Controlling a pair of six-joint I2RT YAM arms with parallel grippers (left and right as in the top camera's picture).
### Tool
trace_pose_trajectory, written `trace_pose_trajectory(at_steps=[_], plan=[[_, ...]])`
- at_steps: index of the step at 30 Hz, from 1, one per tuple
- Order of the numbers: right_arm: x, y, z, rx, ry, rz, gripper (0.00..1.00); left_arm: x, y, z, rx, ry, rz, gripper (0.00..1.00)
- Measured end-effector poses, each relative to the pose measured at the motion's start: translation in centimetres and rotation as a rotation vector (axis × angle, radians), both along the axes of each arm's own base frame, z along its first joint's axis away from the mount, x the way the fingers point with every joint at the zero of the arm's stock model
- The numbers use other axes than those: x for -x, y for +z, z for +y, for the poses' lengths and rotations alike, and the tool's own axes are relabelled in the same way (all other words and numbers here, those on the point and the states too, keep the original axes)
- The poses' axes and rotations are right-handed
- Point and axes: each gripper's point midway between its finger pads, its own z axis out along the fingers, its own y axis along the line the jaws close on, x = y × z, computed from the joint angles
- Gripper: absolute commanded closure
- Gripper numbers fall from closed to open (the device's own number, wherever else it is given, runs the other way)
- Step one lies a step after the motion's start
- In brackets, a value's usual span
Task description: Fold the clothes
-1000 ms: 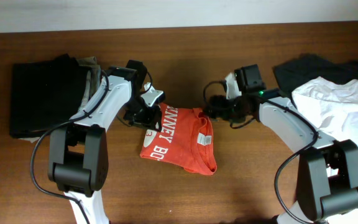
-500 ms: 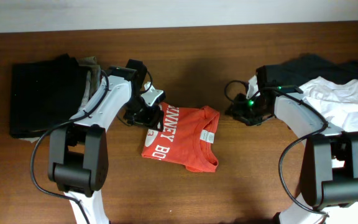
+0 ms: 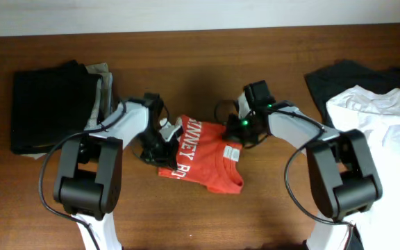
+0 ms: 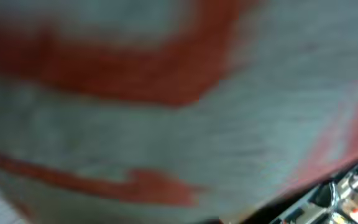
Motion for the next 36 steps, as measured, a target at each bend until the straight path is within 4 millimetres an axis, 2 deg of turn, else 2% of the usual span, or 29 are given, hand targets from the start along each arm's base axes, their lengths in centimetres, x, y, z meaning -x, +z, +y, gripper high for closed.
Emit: trace_pose_trajectory(at_steps=[1, 2, 4, 5, 6, 8, 10, 11, 12, 13, 14, 15, 16, 17, 22, 25, 27, 29, 31, 32, 33, 34, 35, 36], plan=[[0.9, 0.1, -0.4, 0.026, -0.041, 0.066, 0.96, -0.1, -0.3, -0.1, 0.003, 0.017, -0.01, 0.97], [1.7, 0.0, -0.7, 0.048, -0.073, 0.121, 0.96, -1.1, -0.5, -0.2, 0.001, 0.059, -0.049, 0.97], [3.6, 0.0, -0.9, 0.107, -0.096, 0.199, 0.96, -5.6, -0.2, -0.6, 0.017, 0.135, -0.216, 0.97], [4.2, 0.1, -0.7, 0.122, -0.09, 0.216, 0.96, -8.4, 0.1, -0.2, 0.014, 0.178, -0.309, 0.94], [4.6, 0.1, -0.4, 0.131, -0.083, 0.225, 0.96, -10.1, 0.3, 0.3, 0.007, 0.205, -0.363, 0.9], [5.1, 0.2, -0.7, 0.174, -0.08, 0.222, 0.94, -13.6, 1.1, 1.2, -0.021, 0.245, -0.458, 0.68], [5.0, 0.6, -1.5, 0.206, -0.066, 0.188, 0.88, -14.8, 3.0, 2.4, -0.079, 0.269, -0.449, 0.28], [4.7, 1.1, -1.9, 0.208, -0.045, 0.153, 0.85, -14.3, 4.0, 3.0, -0.103, 0.27, -0.407, 0.14], [3.7, 2.4, -1.8, 0.18, 0.014, 0.058, 0.81, -14.2, 5.2, 3.8, -0.117, 0.289, -0.372, 0.01], [2.5, 4.5, -1.0, 0.129, 0.105, -0.076, 0.8, -14.1, 6.2, 4.3, -0.107, 0.303, -0.352, 0.01], [2.2, 5.4, -0.6, 0.106, 0.152, -0.13, 0.8, -13.5, 6.6, 4.8, -0.096, 0.316, -0.31, 0.01], [1.8, 6.0, 0.1, 0.082, 0.2, -0.185, 0.85, -12.0, 6.6, 4.6, -0.082, 0.306, -0.248, 0.01], [1.8, 6.0, 0.2, 0.079, 0.213, -0.193, 0.9, -10.3, 6.7, 4.0, -0.06, 0.288, -0.178, 0.01], [1.6, 5.8, 0.2, 0.081, 0.205, -0.19, 0.93, -9.4, 6.5, 3.5, -0.045, 0.274, -0.149, 0.01], [2.9, 0.4, -0.9, 0.164, 0.025, 0.06, 0.95, -4.0, 2.0, 0.9, 0.112, 0.289, 0.031, 0.01], [2.9, 0.1, -0.9, 0.166, -0.018, 0.091, 0.96, -3.8, 2.2, -0.7, 0.228, 0.356, 0.045, 0.01], [2.9, 0.1, -0.9, 0.166, -0.031, 0.097, 0.96, -4.0, 2.4, -2.3, 0.297, 0.383, 0.044, 0.02], [2.9, 0.1, -0.9, 0.166, -0.036, 0.1, 0.96, -3.7, 2.5, -4.8, 0.341, 0.376, 0.047, 0.04], [2.9, 0.1, -0.9, 0.167, -0.037, 0.101, 0.96, -3.7, 2.5, -6.6, 0.352, 0.376, 0.05, 0.17], [2.9, 0.1, -1.0, 0.167, -0.038, 0.102, 0.96, -3.9, 2.4, -7.2, 0.361, 0.396, 0.054, 0.31], [3.0, 0.1, -1.0, 0.167, -0.038, 0.103, 0.96, -4.3, 2.2, -7.5, 0.371, 0.416, 0.056, 0.6], [3.0, 0.1, -1.0, 0.167, -0.038, 0.104, 0.96, -4.5, 1.6, -7.4, 0.362, 0.447, 0.074, 0.84], [3.0, 0.1, -1.0, 0.168, -0.038, 0.105, 0.96, -4.6, 1.5, -7.3, 0.352, 0.457, 0.076, 0.94], [3.1, 0.1, -1.0, 0.169, -0.038, 0.108, 0.96, -4.4, 0.7, -7.1, 0.324, 0.465, 0.08, 0.99]])
